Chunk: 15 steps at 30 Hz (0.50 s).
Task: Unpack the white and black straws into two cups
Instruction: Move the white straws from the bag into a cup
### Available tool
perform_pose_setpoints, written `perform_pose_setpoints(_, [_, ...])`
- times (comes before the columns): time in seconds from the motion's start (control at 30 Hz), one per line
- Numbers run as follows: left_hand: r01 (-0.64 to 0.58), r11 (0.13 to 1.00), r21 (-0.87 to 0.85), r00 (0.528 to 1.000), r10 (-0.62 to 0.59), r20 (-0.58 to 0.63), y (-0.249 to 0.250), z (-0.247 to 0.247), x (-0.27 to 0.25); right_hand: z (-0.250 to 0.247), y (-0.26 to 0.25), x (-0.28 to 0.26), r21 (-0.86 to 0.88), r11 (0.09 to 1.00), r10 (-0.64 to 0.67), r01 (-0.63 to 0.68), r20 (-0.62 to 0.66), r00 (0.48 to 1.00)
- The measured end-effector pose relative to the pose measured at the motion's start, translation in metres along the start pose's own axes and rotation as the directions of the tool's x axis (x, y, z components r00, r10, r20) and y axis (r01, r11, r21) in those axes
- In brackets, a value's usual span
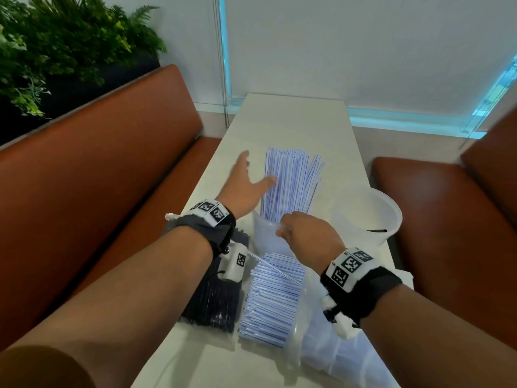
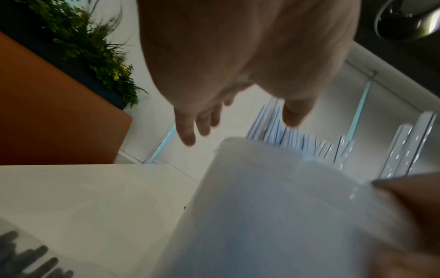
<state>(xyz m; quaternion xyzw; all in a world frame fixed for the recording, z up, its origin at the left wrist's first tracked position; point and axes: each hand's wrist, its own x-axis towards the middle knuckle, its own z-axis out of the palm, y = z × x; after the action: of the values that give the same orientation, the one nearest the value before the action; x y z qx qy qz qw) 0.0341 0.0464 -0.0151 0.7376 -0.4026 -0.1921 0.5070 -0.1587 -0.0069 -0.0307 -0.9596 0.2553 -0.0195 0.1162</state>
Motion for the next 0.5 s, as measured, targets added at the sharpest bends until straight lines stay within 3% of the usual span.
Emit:
perform_pose_setpoints(0.07, [-0.169,0.985,0.013,0.952,0.167,-0.257,0.001,-0.014,-0.020,0.000,0.001,-0.007,0.019,1.000,-0.012,0.013,-0.034,0.999])
perform_pose_setpoints(0.1, [-0.272,0.958,0.091,0.916,0.287,-0.279,0.000,-0.020,-0.035,0.001,0.001,-0.014,0.040,0.998,-0.035,0.039,-0.099,0.994])
perform_pose_setpoints(0.17, [-0.413,0.873,0.258,0.890,0.447,-0.089,-0.005,-0.028,-0.069,0.002,-0.002,-0.029,0.081,0.989,-0.097,0.126,-0.294,0.951])
perform_pose_setpoints(0.23, [-0.504,0.763,0.405,0.863,0.458,0.212,-0.017,-0.025,-0.099,0.002,-0.006,-0.044,0.077,0.985,-0.103,0.154,-0.456,0.884])
perform_pose_setpoints(0.27, [-0.547,0.694,0.469,0.836,0.424,0.348,-0.024,-0.020,-0.108,0.003,-0.005,-0.050,0.055,0.994,-0.060,0.099,-0.482,0.874])
perform_pose_setpoints(0.3, [-0.583,0.625,0.520,0.807,0.370,0.460,-0.029,-0.015,-0.114,0.003,-0.002,-0.053,0.044,0.999,0.029,-0.010,-0.447,0.894])
perform_pose_setpoints(0.37, [-0.613,0.503,0.609,0.777,0.241,0.582,-0.038,-0.006,-0.114,0.006,0.007,-0.059,-0.017,0.956,0.284,-0.292,-0.196,0.939])
perform_pose_setpoints(0.43, [-0.609,0.410,0.679,0.772,0.110,0.626,-0.042,0.000,-0.109,0.011,0.015,-0.064,-0.120,0.888,0.449,-0.444,0.014,0.894])
perform_pose_setpoints(0.5, [-0.614,0.349,0.708,0.757,0.006,0.653,-0.045,0.004,-0.107,0.016,0.017,-0.066,-0.138,0.869,0.489,-0.474,0.105,0.866])
